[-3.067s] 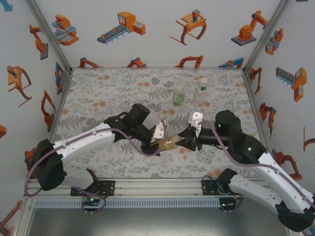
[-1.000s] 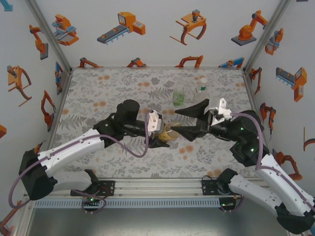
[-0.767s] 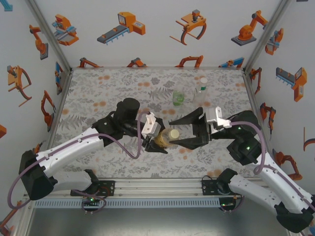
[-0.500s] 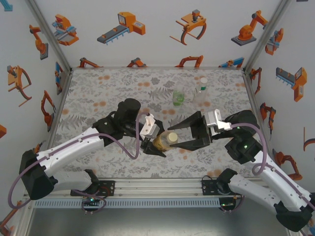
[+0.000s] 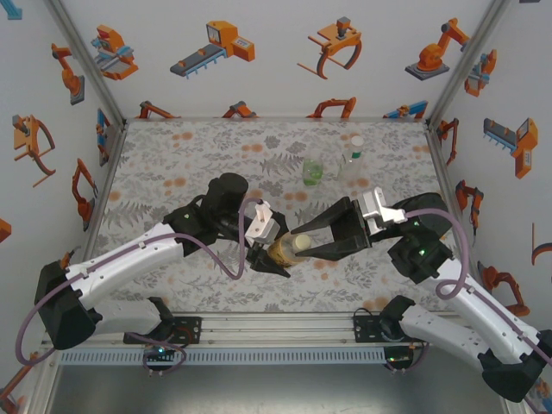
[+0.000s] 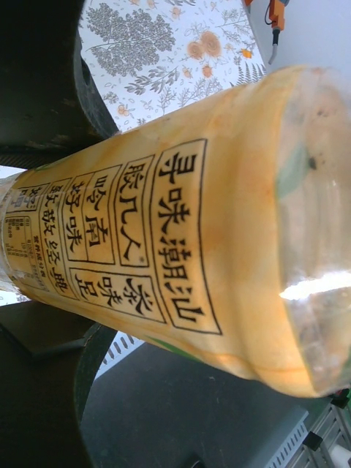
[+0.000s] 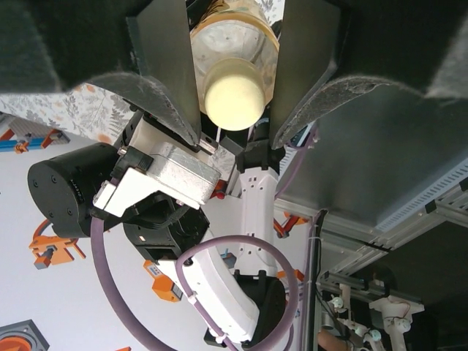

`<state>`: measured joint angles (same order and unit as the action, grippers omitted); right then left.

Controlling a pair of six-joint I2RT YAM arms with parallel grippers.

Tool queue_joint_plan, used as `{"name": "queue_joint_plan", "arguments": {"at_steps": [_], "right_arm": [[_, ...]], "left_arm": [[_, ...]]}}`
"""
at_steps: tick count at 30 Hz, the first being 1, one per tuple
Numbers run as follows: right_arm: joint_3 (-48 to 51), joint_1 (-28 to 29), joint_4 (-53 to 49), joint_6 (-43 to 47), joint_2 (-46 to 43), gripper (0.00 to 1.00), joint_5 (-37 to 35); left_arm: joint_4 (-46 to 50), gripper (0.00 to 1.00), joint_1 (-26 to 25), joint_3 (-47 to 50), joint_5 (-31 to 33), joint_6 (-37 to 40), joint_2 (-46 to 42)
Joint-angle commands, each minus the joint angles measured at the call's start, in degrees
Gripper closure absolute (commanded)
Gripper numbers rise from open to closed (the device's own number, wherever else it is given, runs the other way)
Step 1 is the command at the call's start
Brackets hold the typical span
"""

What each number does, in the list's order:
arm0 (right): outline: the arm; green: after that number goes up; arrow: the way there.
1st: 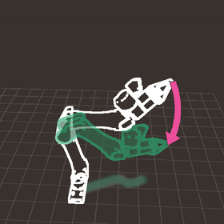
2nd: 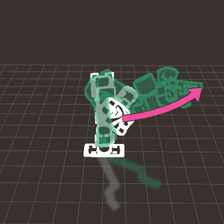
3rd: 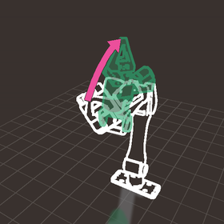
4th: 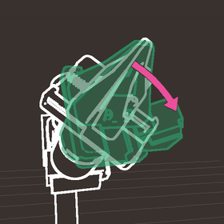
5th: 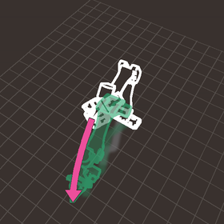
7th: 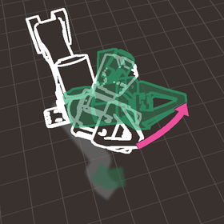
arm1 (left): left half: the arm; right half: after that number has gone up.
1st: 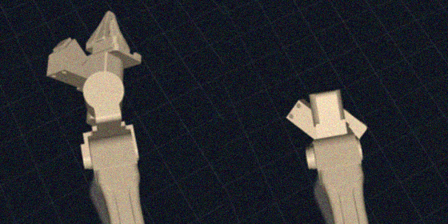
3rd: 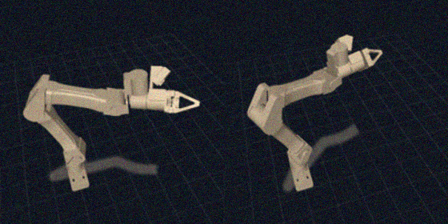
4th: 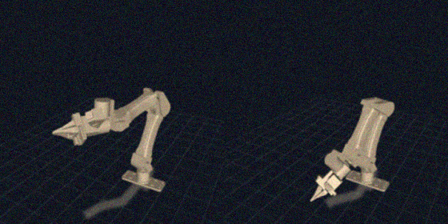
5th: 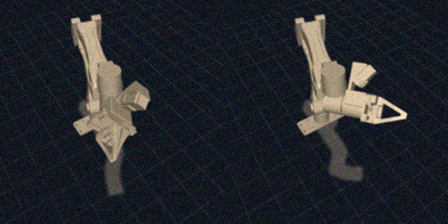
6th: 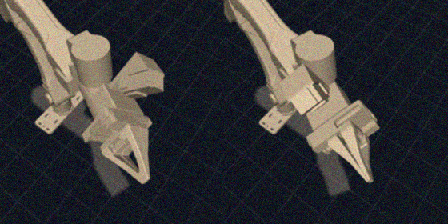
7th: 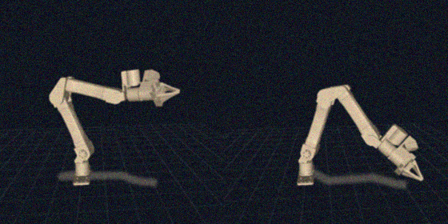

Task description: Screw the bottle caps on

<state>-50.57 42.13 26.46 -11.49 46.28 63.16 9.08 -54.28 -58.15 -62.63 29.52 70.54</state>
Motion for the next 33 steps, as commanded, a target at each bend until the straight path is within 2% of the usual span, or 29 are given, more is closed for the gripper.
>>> {"name": "queue_joint_plan", "arguments": {"at_steps": [1,4,21,23,25,26,28,33], "right_arm": [[0.4,0.1,1.7,-0.4,-0.2,0.58,1.1],[0.4,0.0,1.3,-0.4,-0.1,0.55,1.1],[0.0,0.1,-1.4,1.8,-0.8,0.57,0.7],[0.0,0.1,-1.5,1.9,-0.8,0.61,0.7],[-0.1,0.1,-1.4,2.1,-0.8,0.7,0.4],[0.0,0.1,-1.7,2.5,-1.0,0.77,-0.1],[-0.1,0.1,-3.2,4.3,-1.3,1.0,-1.4],[0.5,0.1,-6.5,7.3,-2.7,1.0,-7.7]], "left_arm": [[1.0,1.0,0.0,-2.0,-2.0,1.8,-0.4],[1.0,1.0,0.0,-2.0,-2.0,1.7,-0.6],[0.9,1.0,0.0,-2.1,-2.0,1.5,-0.7],[0.9,1.0,-0.1,-2.1,-1.9,1.5,-0.8],[0.8,1.0,0.0,-2.0,-1.9,1.5,-0.8],[0.8,1.0,0.0,-2.0,-1.6,1.5,-0.8],[0.5,1.0,0.0,-1.8,-0.9,1.3,-0.7],[-3.4,1.0,0.0,0.1,5.0,-0.9,-1.5]]}}
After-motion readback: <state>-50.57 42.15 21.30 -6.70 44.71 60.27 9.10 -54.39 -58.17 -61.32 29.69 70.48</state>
